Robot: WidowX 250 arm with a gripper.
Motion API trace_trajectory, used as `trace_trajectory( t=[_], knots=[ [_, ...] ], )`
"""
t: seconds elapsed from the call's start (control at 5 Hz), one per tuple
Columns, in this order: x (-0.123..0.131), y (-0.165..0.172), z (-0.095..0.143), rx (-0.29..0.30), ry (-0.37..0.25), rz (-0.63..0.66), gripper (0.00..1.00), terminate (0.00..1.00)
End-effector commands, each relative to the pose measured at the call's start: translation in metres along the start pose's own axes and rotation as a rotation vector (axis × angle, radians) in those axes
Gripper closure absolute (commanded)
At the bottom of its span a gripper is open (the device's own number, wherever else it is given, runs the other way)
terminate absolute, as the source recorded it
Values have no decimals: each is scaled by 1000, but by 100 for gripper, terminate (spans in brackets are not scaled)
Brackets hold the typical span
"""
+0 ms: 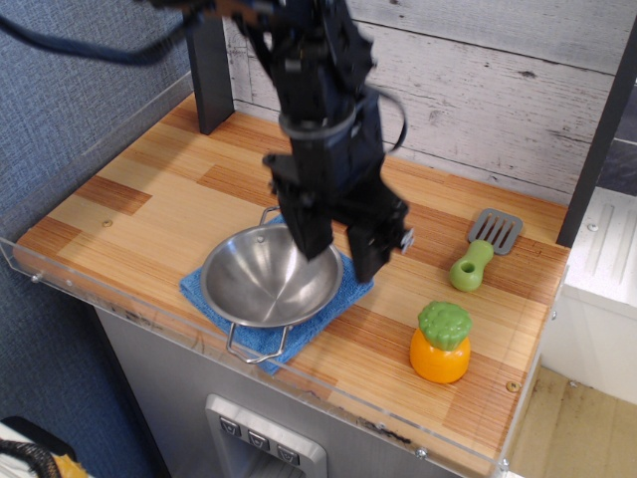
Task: Move the bowl on the cloth.
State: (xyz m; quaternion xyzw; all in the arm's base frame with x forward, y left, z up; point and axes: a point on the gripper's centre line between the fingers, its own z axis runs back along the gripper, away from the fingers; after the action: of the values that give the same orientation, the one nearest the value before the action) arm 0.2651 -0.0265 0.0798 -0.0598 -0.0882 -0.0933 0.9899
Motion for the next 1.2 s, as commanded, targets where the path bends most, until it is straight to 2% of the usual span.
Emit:
trace_trajectory(
  t=[0.0,0.2,0.4,0.8,1.0],
  knots=[
    [23,26,108,125,-183,125,0,0],
    [20,37,111,193,-143,174,0,0],
    [21,38,105,151,-69,104,0,0],
    [23,38,98,128,-30,65,0,0],
    [23,38,98,128,-30,65,0,0]
  ],
)
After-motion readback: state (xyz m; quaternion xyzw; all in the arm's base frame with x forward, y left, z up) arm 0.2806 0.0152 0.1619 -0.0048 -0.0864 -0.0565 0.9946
